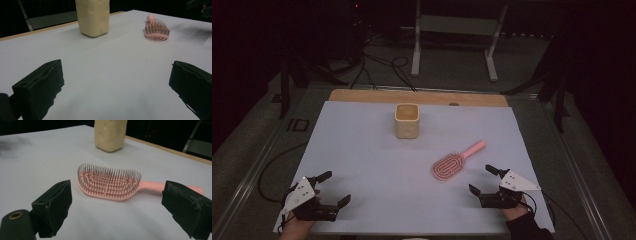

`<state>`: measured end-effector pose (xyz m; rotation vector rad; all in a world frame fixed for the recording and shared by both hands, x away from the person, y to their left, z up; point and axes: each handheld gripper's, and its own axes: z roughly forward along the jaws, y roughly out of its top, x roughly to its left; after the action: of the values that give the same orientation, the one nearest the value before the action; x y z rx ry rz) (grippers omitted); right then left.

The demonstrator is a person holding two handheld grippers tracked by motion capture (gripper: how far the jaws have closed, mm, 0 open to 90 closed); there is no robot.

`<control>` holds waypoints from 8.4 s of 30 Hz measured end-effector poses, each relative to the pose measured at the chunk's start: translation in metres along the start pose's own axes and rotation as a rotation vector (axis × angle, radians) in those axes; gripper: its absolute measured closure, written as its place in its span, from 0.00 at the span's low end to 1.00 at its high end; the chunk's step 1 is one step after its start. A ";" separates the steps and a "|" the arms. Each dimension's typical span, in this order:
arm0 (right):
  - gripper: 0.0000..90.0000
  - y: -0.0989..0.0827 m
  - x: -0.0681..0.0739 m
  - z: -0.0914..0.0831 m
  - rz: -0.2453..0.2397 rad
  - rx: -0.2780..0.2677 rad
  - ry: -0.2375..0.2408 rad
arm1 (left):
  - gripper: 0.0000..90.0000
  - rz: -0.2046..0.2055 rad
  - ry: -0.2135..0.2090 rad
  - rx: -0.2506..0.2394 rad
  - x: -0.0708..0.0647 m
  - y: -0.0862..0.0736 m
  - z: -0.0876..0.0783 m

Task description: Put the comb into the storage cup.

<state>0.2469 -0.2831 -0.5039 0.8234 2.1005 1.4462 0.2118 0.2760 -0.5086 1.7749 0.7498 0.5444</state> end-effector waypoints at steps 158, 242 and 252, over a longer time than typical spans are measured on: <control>1.00 0.048 -0.120 0.129 -0.038 0.592 -0.155 | 0.00 0.012 0.015 -0.009 -0.004 -0.001 -0.007; 0.99 0.014 0.008 0.003 -0.105 0.654 0.005 | 0.00 0.011 0.018 0.002 -0.006 -0.002 -0.009; 0.94 0.037 0.008 -0.006 -0.098 0.617 -0.050 | 0.00 0.009 0.017 0.003 -0.006 -0.002 -0.009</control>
<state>0.2453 -0.2715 -0.4672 0.9379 2.5391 0.7093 0.2010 0.2779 -0.5075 1.7789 0.7548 0.5658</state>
